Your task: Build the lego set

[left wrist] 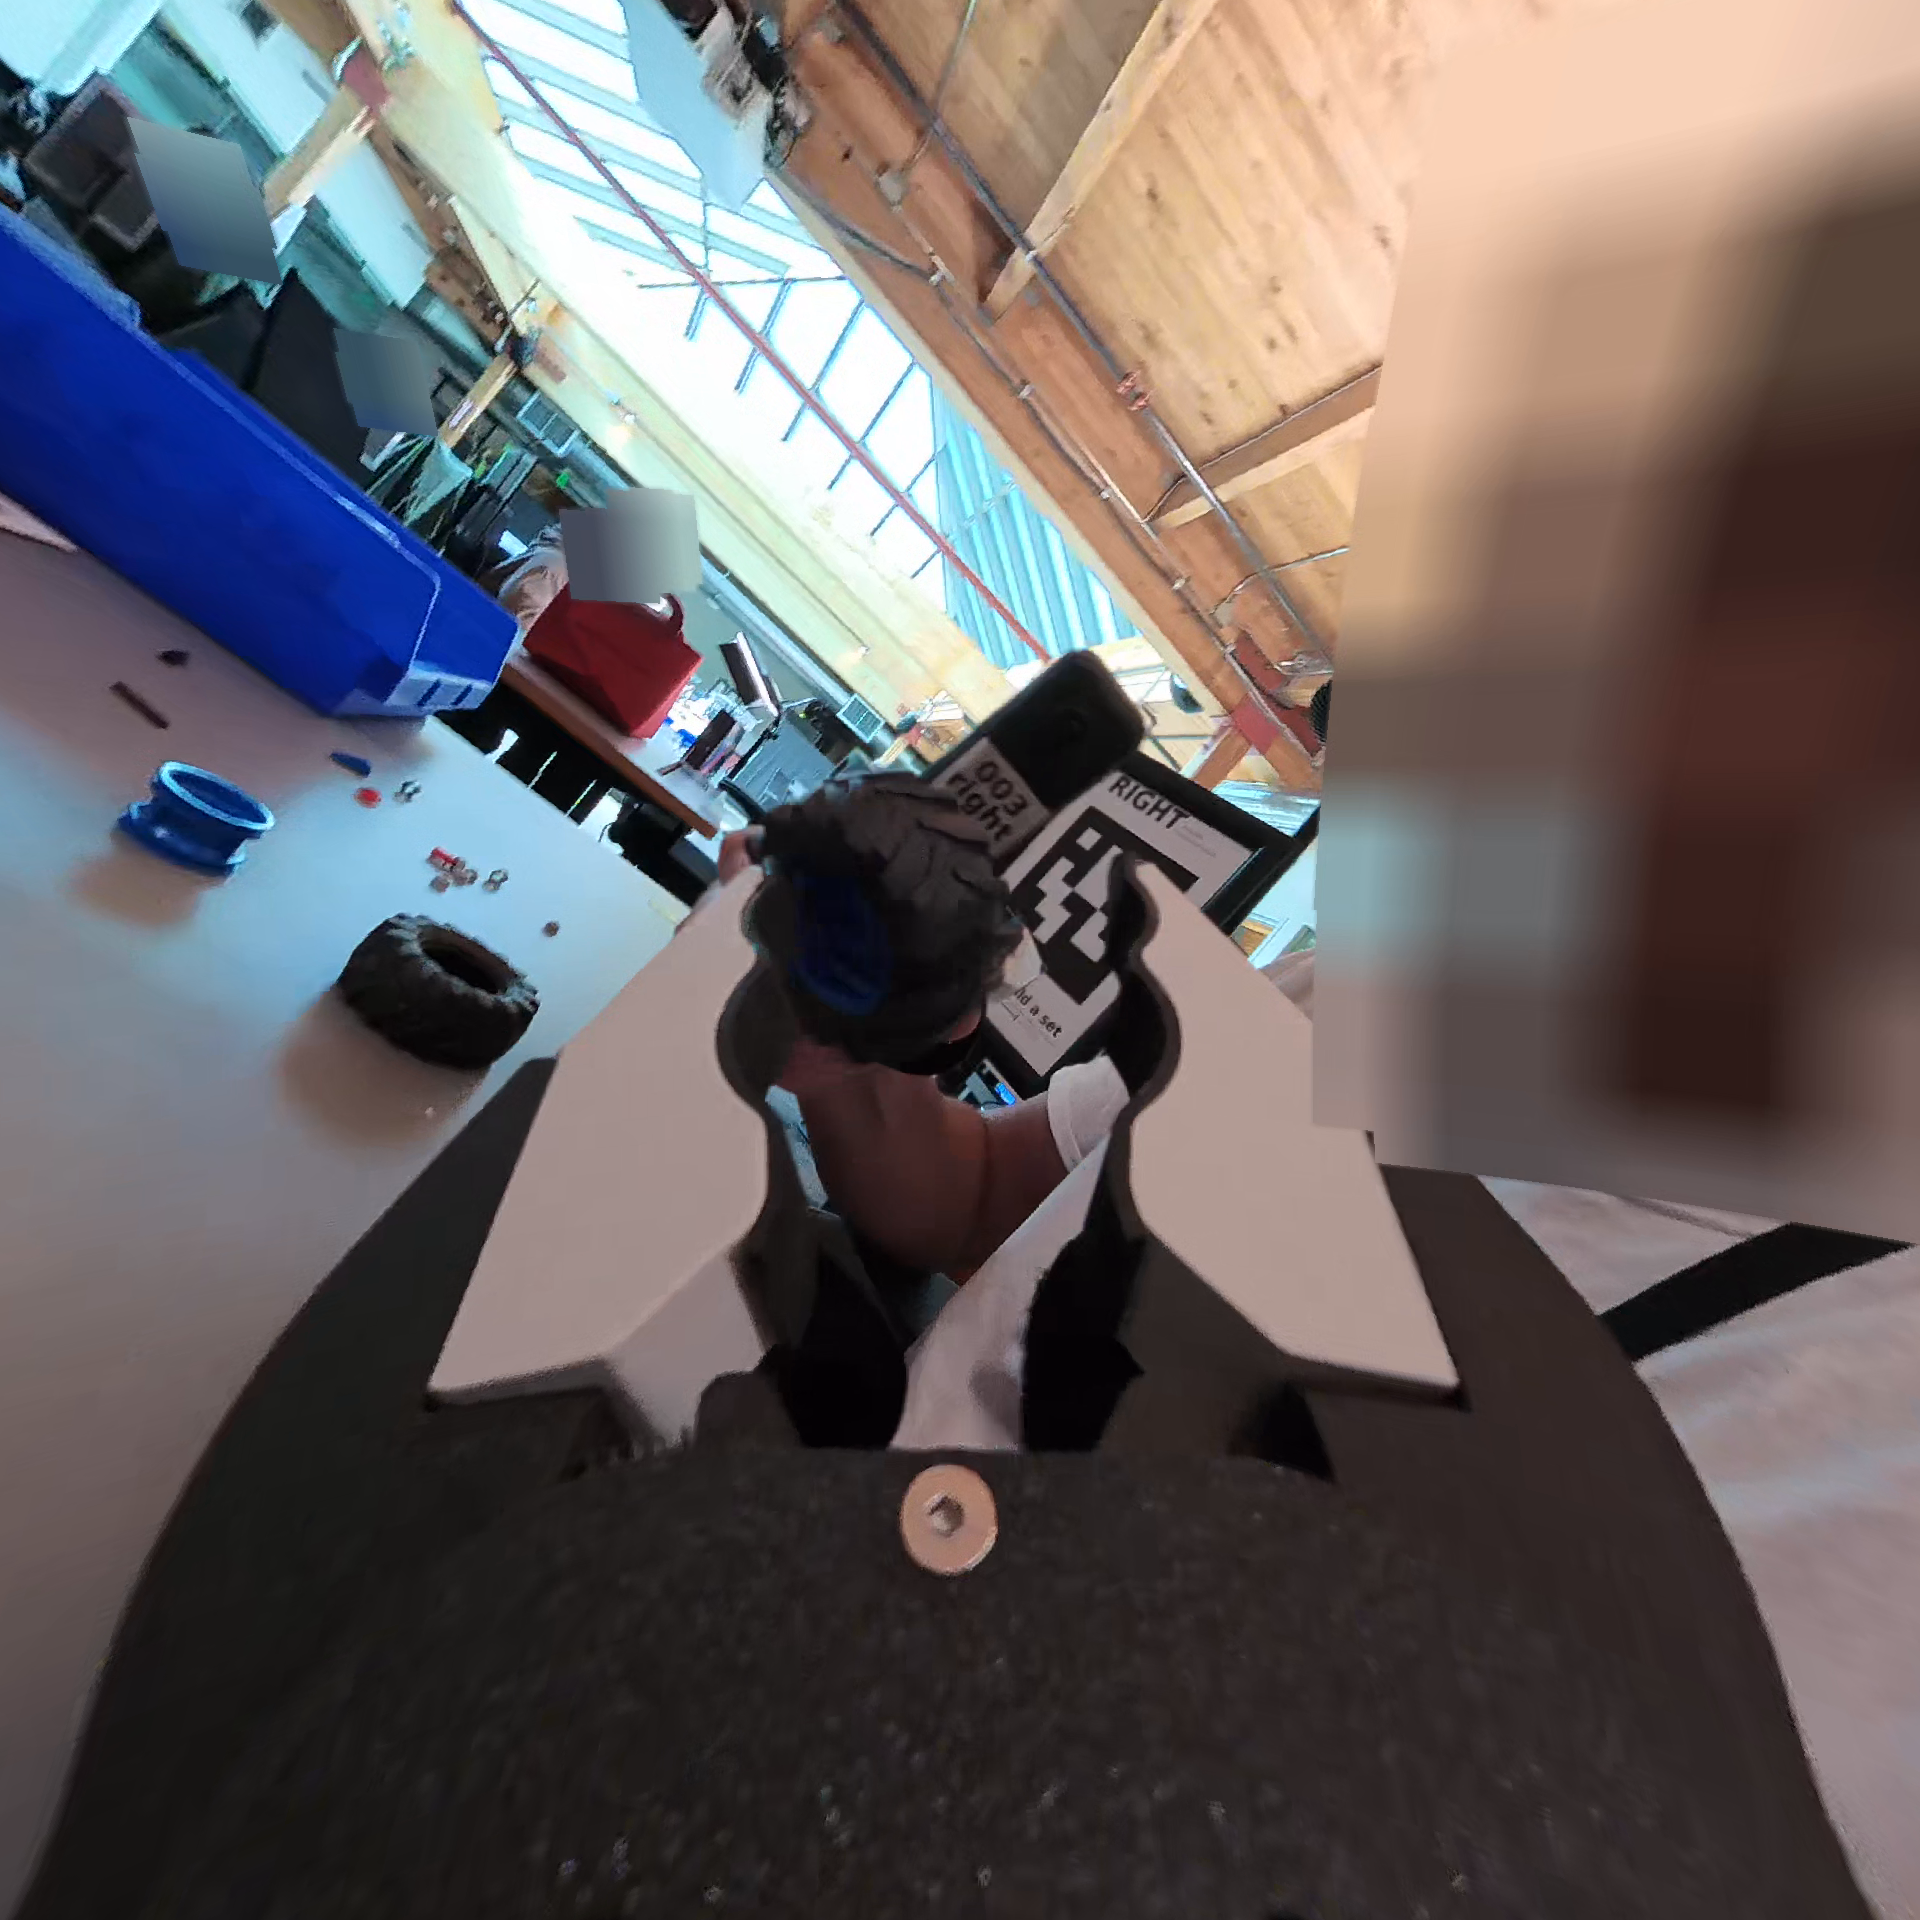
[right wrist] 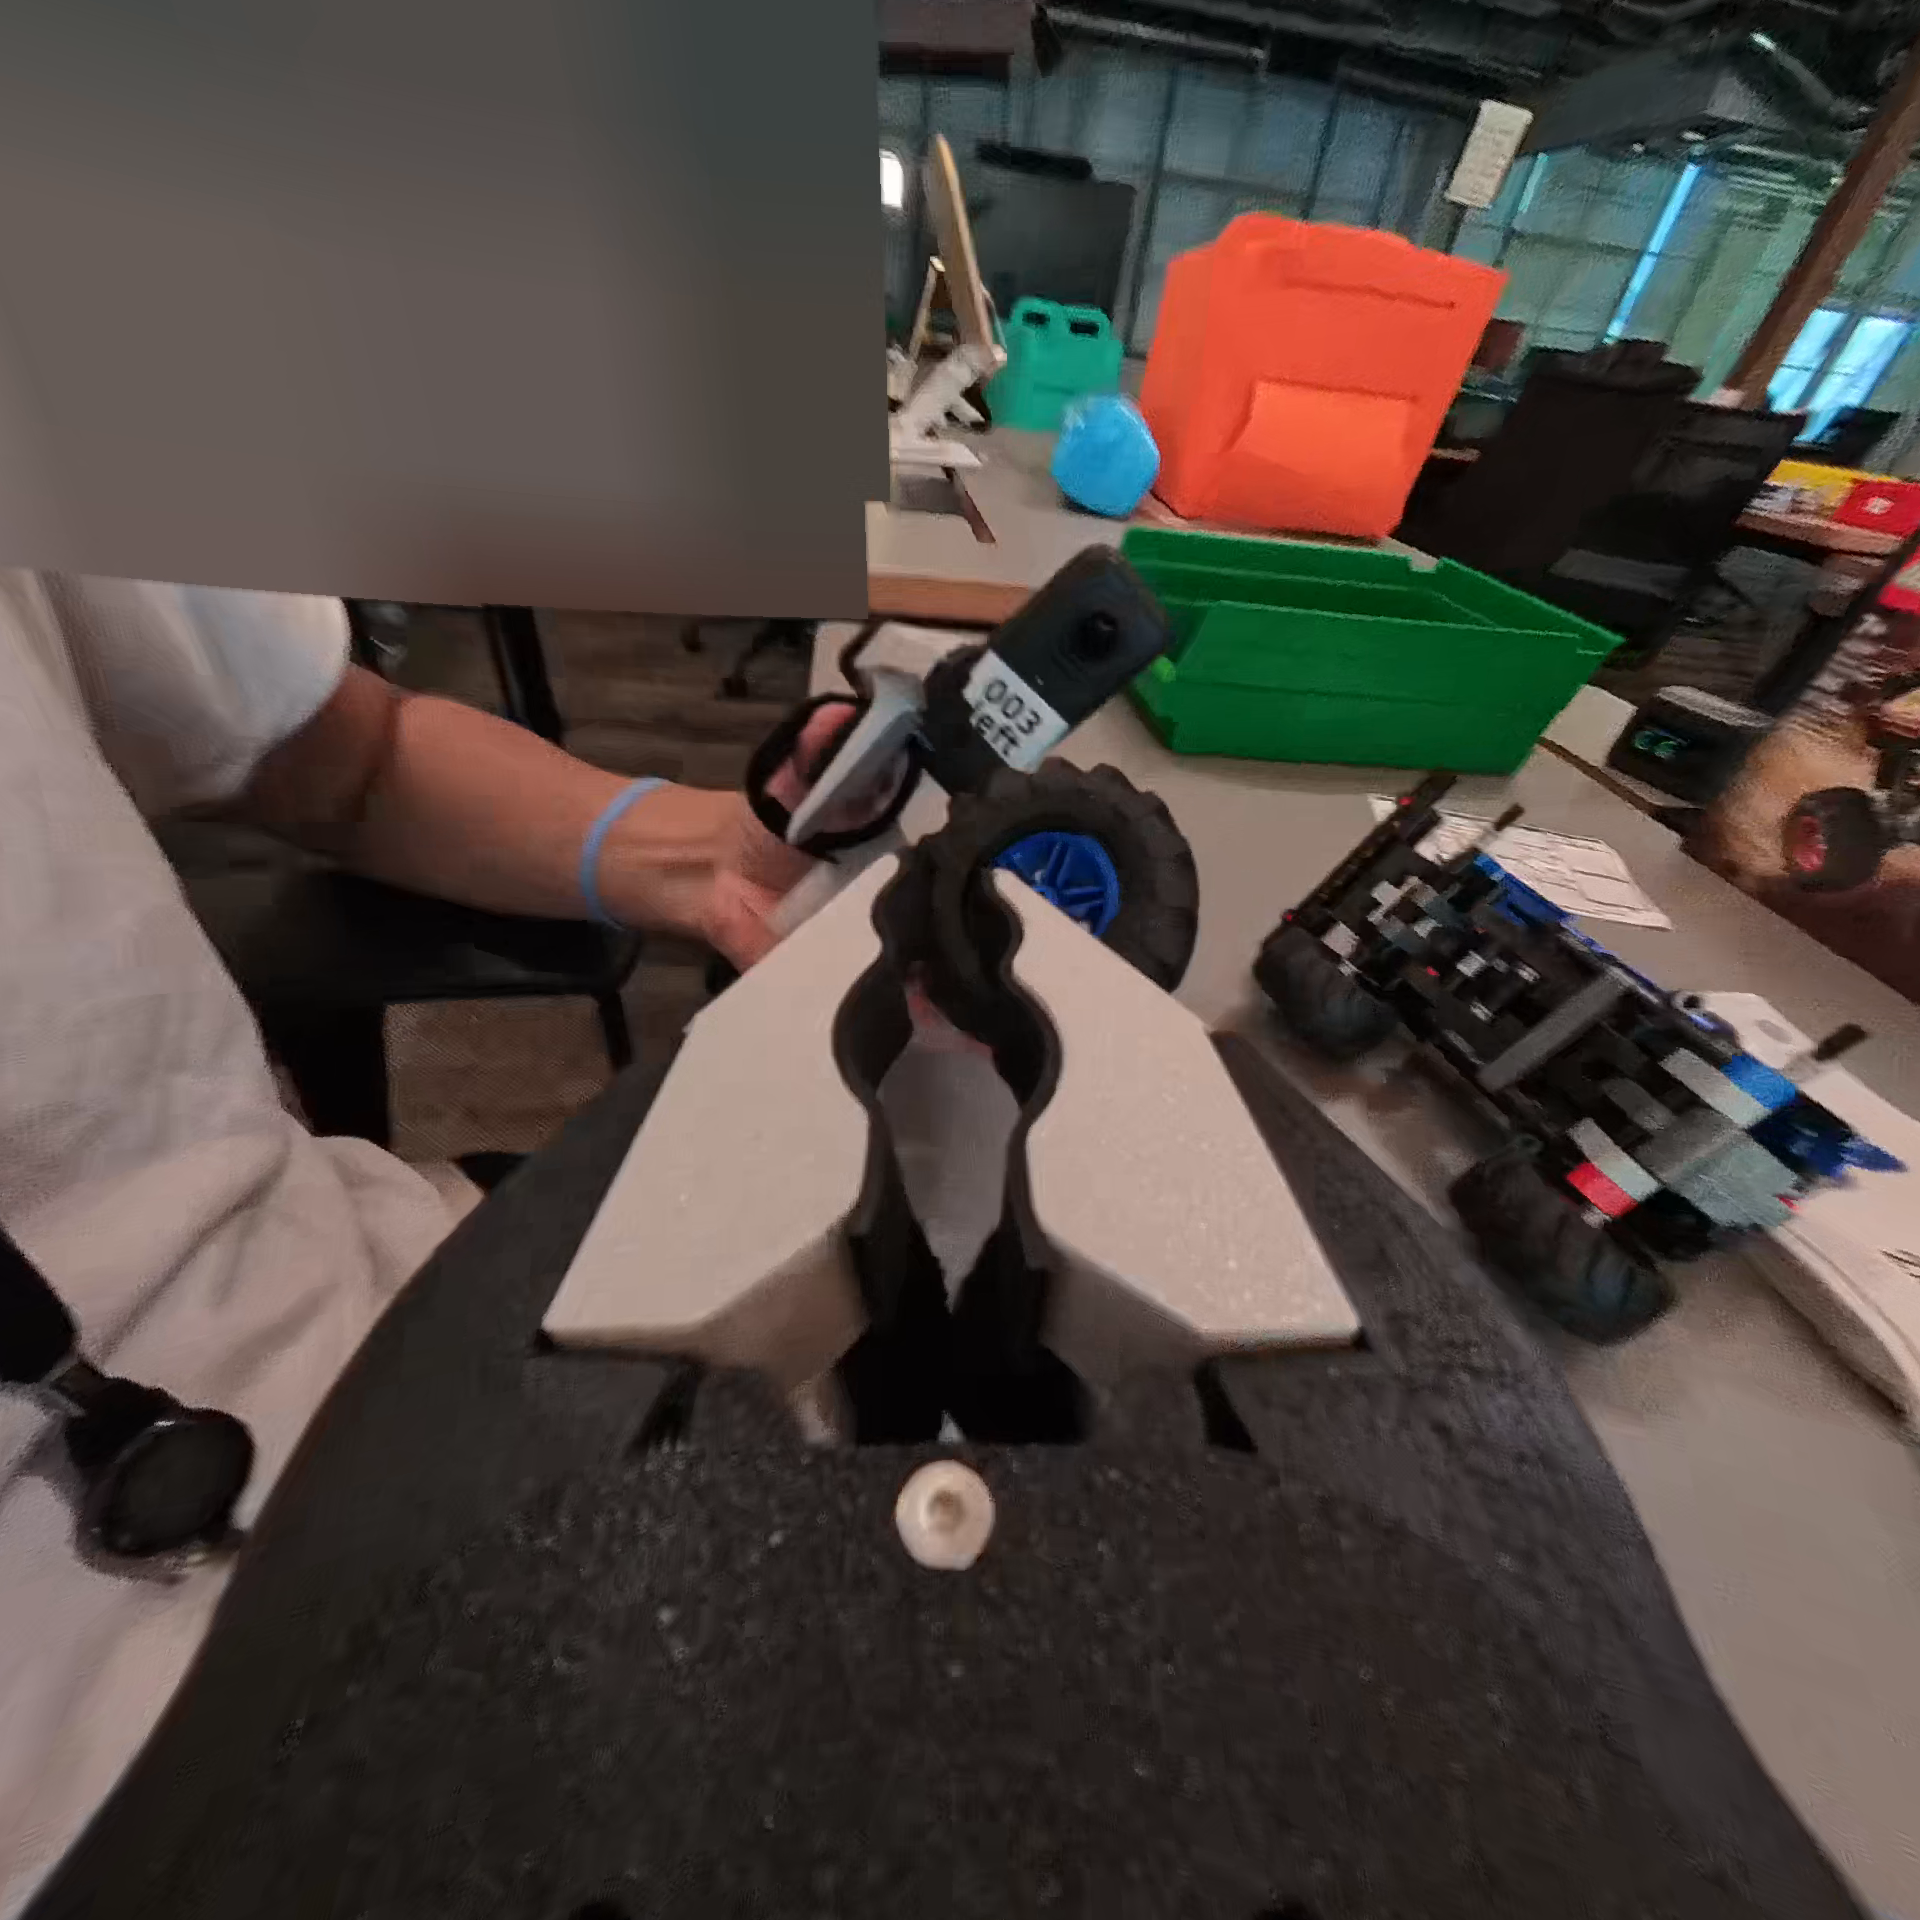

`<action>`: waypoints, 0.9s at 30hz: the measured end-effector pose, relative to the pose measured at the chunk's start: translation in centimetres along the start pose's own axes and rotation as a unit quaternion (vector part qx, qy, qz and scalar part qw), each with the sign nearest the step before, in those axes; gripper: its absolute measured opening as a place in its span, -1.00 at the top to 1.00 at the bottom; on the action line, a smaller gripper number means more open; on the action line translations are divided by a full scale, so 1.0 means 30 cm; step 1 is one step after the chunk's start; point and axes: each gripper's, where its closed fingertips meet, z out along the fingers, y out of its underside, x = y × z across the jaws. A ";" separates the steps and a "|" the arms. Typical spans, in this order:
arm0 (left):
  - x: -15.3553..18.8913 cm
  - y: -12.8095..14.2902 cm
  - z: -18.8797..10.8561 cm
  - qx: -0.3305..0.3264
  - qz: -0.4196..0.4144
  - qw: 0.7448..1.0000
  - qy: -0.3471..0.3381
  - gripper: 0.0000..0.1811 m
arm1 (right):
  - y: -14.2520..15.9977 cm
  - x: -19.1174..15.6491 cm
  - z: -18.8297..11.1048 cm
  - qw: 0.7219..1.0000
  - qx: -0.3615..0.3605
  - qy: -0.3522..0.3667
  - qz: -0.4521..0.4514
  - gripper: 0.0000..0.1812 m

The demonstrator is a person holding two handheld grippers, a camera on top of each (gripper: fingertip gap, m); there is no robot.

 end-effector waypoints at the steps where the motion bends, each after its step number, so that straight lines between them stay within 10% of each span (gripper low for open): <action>1: 0.010 0.003 0.002 -0.003 0.009 1.000 0.009 0.31 | -0.023 -0.012 -0.008 0.999 0.025 -0.023 0.029 0.90; 9: 0.141 0.084 0.054 -0.051 0.115 0.988 0.087 0.28 | -0.096 -0.121 -0.019 0.976 0.106 -0.149 0.118 1.00; 11: 0.101 0.118 0.065 -0.085 0.167 0.982 0.037 0.64 | -0.061 -0.113 0.004 0.982 0.085 -0.130 0.112 1.00; 15: -0.112 -0.036 -0.021 -0.045 0.272 0.943 -0.186 0.64 | 0.080 0.024 0.032 0.995 -0.019 -0.008 0.099 1.00; 18: -0.107 -0.037 -0.067 -0.043 0.259 0.945 -0.195 0.71 | 0.117 0.053 -0.047 0.994 -0.059 0.039 0.086 0.98; 27: 0.032 0.543 -0.172 -0.333 0.257 0.873 -0.247 0.61 | 0.299 -0.248 -0.167 0.983 -0.114 -0.035 0.138 0.90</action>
